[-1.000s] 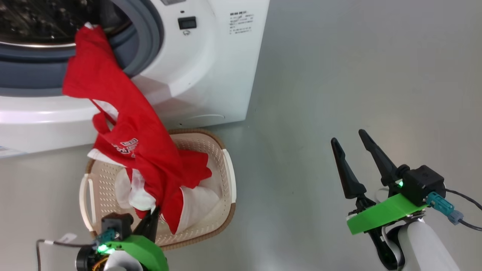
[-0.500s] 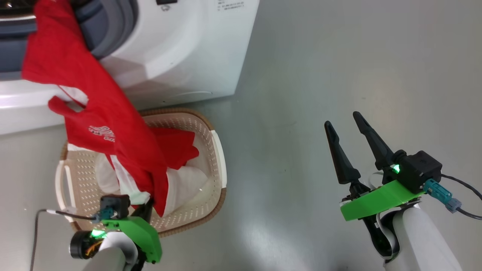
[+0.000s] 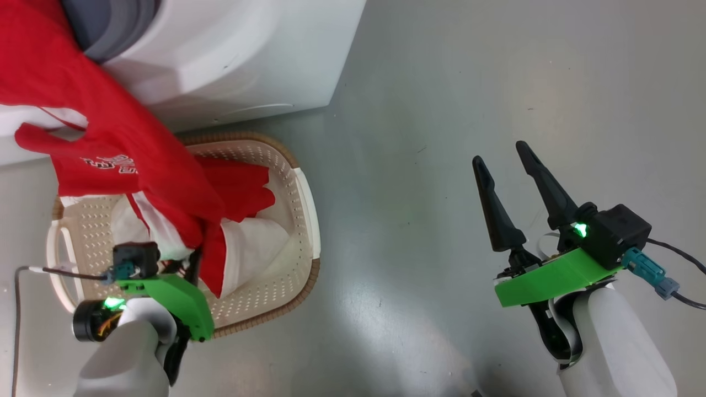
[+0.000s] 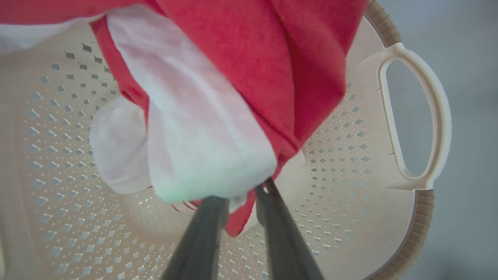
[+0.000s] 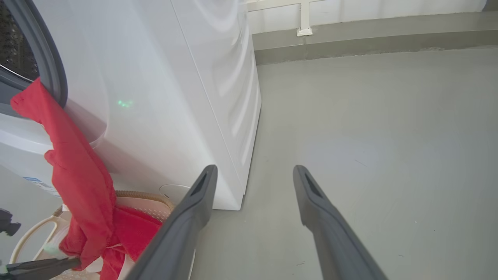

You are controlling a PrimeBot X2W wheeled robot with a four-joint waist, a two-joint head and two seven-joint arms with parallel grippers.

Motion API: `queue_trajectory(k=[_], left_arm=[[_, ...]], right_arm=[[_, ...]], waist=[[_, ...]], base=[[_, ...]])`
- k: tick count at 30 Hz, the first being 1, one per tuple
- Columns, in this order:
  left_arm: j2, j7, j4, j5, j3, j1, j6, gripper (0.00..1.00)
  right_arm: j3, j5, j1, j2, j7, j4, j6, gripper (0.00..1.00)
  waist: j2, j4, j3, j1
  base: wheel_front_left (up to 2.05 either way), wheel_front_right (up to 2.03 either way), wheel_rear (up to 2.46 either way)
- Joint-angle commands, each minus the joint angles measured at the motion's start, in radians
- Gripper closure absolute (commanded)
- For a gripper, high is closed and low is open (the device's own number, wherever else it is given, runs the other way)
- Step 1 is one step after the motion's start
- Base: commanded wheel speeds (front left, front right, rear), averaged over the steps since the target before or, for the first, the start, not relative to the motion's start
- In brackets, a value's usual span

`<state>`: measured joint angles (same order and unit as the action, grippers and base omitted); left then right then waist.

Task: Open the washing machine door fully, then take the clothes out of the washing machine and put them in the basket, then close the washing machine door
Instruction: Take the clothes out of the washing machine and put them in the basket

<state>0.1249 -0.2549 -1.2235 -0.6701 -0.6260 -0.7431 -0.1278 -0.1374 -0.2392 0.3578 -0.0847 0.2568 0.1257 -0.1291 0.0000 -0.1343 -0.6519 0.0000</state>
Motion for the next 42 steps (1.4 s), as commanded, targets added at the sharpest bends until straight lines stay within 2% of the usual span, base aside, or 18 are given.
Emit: queue_trajectory(k=[1, 11, 16, 21, 27, 36, 42], left_arm=[[0.034, 0.0, -0.002, -0.008, 0.013, 0.002, -0.003, 0.0], [0.048, -0.006, 0.003, -0.077, -0.016, 0.007, -0.003, 0.0], [0.067, -0.007, 0.058, -0.1, 0.028, 0.004, -0.003, 0.0], [0.102, -0.007, 0.163, -0.069, 0.127, 0.014, -0.003, 0.0], [0.113, -0.007, 0.334, 0.05, 0.305, 0.069, 0.001, 0.0], [0.049, -0.007, 0.674, 0.268, 0.565, 0.233, 0.0, 0.0], [0.0, -0.007, 0.92, 0.367, 0.678, 0.367, -0.002, 0.0]], right_arm=[[-0.02, 0.009, -0.005, 0.009, 0.005, -0.022, -0.002, 0.0], [-0.015, 0.009, -0.01, 0.01, 0.005, -0.007, -0.002, 0.0], [-0.01, 0.009, -0.02, 0.005, 0.005, -0.009, -0.002, 0.0], [-0.005, 0.01, -0.028, -0.002, 0.005, -0.01, -0.002, 0.0], [-0.001, 0.011, -0.043, -0.011, 0.005, -0.006, -0.002, 0.0], [0.001, 0.005, -0.069, -0.026, 0.005, -0.002, -0.002, 0.0], [0.003, 0.002, -0.081, -0.034, 0.005, -0.006, -0.002, 0.0]], waist=[[0.0, -0.002, -0.002, 0.0], [0.0, 0.004, 0.039, 0.0], [0.0, 0.017, 0.052, 0.0], [0.0, 0.034, 0.067, 0.0], [0.0, 0.057, 0.101, 0.0], [0.0, 0.078, 0.151, 0.0], [0.0, 0.082, 0.166, 0.0]], base=[[0.0, 0.0, 0.0], [0.0, 0.0, 0.0], [0.0, 0.0, 0.0], [0.0, 0.0, 0.0], [0.0, 0.0, 0.0], [0.0, 0.0, 0.0], [0.0, 0.0, 0.0]])
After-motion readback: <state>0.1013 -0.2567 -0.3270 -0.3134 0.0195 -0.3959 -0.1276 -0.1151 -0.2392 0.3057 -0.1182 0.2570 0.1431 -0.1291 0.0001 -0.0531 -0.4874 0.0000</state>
